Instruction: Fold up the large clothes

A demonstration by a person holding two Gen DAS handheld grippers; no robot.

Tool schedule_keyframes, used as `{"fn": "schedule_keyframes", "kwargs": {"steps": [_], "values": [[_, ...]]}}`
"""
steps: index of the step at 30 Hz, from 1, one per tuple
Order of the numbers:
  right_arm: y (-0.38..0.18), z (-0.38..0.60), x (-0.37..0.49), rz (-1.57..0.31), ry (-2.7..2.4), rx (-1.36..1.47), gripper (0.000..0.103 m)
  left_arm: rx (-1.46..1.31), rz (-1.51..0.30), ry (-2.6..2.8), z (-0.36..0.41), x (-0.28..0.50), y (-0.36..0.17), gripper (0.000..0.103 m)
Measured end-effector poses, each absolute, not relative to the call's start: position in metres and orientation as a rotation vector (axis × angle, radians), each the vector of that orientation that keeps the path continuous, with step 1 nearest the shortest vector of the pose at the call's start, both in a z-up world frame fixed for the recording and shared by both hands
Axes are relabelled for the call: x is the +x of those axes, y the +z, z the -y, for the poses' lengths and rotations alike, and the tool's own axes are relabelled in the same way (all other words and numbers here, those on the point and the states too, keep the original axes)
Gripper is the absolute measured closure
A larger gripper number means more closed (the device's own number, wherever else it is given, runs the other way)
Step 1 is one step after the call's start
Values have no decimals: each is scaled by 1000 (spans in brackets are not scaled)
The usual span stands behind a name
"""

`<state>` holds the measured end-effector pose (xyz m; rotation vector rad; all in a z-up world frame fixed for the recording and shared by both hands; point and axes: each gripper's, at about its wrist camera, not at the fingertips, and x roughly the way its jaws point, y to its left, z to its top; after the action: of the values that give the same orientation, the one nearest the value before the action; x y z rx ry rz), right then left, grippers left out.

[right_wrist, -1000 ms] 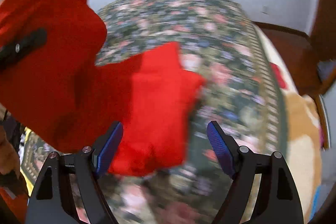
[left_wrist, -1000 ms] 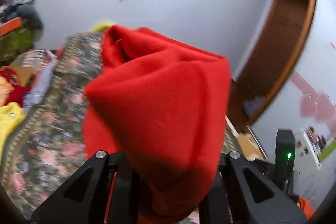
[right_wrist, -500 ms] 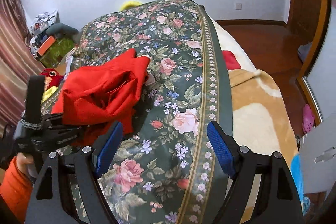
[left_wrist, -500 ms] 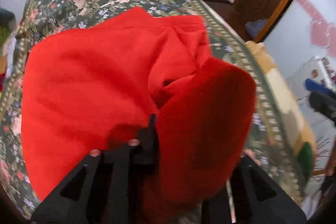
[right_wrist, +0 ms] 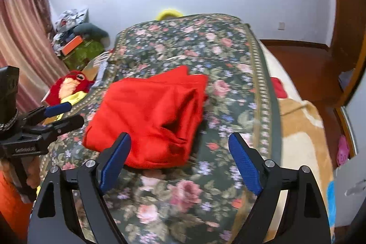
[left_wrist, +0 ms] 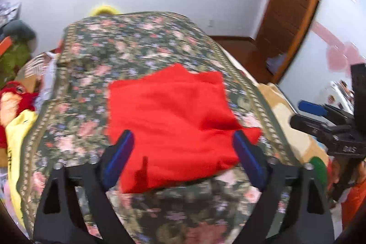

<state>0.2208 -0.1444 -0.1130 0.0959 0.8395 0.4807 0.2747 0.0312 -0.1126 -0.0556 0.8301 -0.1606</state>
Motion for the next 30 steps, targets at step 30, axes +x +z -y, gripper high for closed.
{"fn": "schedule_keyframes", "kwargs": {"steps": [30], "values": [[-216,121,260,-1196,456,113,18,-187,-1028,-66,-110,269,-212,4]]}}
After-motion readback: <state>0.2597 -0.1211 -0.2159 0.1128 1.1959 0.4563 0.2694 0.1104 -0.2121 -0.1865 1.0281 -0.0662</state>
